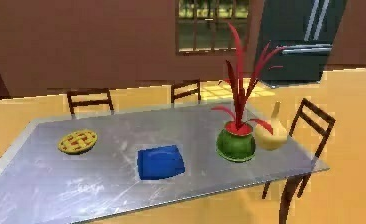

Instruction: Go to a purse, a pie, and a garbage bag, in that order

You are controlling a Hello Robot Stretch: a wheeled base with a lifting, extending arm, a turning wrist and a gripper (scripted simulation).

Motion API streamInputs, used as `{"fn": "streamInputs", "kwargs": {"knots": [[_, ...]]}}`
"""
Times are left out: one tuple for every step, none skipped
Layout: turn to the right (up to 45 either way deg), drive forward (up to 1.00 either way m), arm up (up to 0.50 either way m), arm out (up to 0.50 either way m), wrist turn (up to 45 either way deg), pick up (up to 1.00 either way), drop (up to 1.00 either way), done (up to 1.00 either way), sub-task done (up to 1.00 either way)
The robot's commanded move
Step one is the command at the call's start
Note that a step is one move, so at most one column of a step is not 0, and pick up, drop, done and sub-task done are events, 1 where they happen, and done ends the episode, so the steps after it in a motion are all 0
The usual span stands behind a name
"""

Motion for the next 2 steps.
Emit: {"fn": "streamInputs", "kwargs": {"knots": [[-30.0, 0.00, 0.00, 0.00, 0.0, 0.00, 0.00, 0.00, 0.00], [0.0, 0.00, 0.00, 0.00, 0.0, 0.00, 0.00, 0.00, 1.00]]}}
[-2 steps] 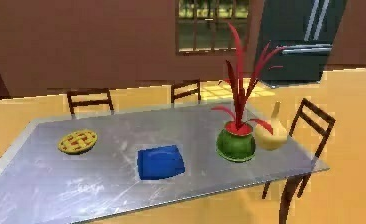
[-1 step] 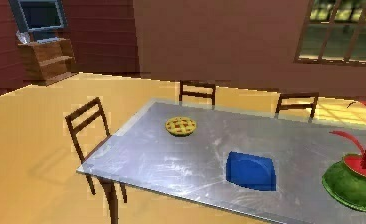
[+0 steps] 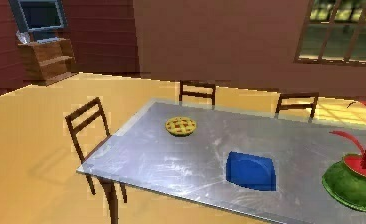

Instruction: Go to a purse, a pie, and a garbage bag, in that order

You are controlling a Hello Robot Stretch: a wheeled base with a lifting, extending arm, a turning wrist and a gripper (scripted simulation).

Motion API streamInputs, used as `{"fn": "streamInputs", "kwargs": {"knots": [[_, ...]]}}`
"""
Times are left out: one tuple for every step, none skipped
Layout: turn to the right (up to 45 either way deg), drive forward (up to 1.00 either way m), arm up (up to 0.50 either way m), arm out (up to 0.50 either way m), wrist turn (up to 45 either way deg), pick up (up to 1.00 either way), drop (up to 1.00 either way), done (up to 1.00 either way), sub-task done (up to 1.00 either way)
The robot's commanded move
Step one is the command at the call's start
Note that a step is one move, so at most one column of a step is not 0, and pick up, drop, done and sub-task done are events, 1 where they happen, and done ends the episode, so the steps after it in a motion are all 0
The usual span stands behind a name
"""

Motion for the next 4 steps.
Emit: {"fn": "streamInputs", "kwargs": {"knots": [[45.0, 0.00, 0.00, 0.00, 0.0, 0.00, 0.00, 0.00, 0.00], [45.0, 0.00, 0.00, 0.00, 0.0, 0.00, 0.00, 0.00, 0.00], [33.0, 0.00, 0.00, 0.00, 0.0, 0.00, 0.00, 0.00, 0.00], [0.0, 1.00, 0.00, 0.00, 0.0, 0.00, 0.00, 0.00, 0.00]]}}
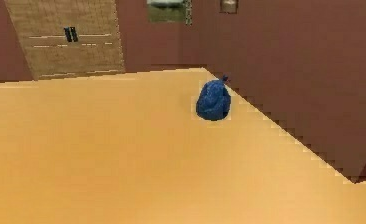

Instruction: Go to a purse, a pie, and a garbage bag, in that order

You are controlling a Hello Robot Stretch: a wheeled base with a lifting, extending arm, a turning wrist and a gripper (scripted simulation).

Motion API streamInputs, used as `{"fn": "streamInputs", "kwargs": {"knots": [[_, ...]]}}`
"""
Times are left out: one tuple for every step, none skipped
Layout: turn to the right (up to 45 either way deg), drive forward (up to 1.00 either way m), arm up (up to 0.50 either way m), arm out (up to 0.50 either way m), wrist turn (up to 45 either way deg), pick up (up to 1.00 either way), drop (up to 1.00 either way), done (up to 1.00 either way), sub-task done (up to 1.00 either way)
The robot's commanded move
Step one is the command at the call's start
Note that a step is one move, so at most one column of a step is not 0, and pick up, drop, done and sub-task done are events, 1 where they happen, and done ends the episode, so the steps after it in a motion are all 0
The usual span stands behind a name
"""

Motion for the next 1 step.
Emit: {"fn": "streamInputs", "kwargs": {"knots": [[3.0, 0.00, 0.00, 0.00, 0.0, 0.00, 0.00, 0.00, 0.00]]}}
